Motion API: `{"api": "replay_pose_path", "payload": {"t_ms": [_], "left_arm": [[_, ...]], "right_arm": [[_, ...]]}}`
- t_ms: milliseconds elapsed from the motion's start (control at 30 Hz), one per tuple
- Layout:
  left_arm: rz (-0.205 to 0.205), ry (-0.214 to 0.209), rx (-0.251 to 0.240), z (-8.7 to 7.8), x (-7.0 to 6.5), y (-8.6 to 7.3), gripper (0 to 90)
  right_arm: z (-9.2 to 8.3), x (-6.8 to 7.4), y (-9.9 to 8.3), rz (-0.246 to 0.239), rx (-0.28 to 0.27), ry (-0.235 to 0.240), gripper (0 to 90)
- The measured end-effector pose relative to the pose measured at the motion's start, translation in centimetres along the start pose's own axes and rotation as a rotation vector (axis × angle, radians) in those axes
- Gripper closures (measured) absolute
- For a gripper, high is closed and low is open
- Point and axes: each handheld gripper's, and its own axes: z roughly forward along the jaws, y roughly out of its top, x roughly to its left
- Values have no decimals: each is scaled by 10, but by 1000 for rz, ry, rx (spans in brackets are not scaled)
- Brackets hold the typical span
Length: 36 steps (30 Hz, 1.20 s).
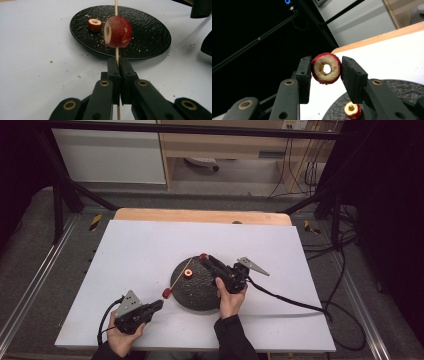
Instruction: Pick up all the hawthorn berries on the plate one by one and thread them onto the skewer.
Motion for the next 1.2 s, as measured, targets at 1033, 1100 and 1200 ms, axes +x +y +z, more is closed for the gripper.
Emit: {"api": "replay_pose_path", "payload": {"t_ms": [1033, 1100, 1200], "left_arm": [[5, -33, -76, 17, -32, 25, 882], [5, -32, -79, 17, -32, 25, 882], [6, -31, -80, 17, -33, 26, 882]], "right_arm": [[-7, 1, 25, 86, -163, 55, 615], [-6, 1, 24, 93, -168, 57, 615], [-6, 1, 23, 95, -169, 59, 615]]}}
